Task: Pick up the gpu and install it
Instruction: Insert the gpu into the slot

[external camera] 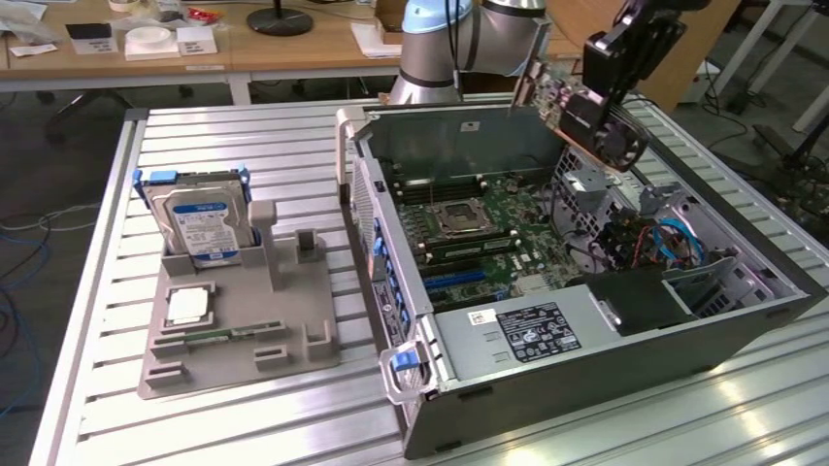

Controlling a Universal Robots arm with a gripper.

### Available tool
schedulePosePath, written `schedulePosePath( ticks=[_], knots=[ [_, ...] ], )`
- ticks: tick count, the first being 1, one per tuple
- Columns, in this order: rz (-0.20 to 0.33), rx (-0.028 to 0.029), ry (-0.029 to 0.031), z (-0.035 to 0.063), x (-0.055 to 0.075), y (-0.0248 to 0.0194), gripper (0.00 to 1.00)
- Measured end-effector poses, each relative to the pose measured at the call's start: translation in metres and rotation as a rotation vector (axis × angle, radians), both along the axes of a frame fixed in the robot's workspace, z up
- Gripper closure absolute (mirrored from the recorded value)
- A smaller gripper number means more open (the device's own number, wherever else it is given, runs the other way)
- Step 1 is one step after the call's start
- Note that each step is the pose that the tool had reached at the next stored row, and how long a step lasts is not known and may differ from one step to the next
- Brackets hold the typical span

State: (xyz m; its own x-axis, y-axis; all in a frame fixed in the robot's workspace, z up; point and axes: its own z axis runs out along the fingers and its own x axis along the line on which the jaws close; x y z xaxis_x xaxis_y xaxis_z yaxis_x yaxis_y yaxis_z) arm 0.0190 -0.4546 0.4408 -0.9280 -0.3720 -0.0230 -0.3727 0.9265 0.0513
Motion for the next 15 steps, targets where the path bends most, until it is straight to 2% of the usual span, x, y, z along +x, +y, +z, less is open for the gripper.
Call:
schedulePosePath(
  ticks=[15],
  knots=[
    [0.254, 0.0000, 0.0000, 0.0000, 0.0000, 0.0000, 0.74]
  ],
)
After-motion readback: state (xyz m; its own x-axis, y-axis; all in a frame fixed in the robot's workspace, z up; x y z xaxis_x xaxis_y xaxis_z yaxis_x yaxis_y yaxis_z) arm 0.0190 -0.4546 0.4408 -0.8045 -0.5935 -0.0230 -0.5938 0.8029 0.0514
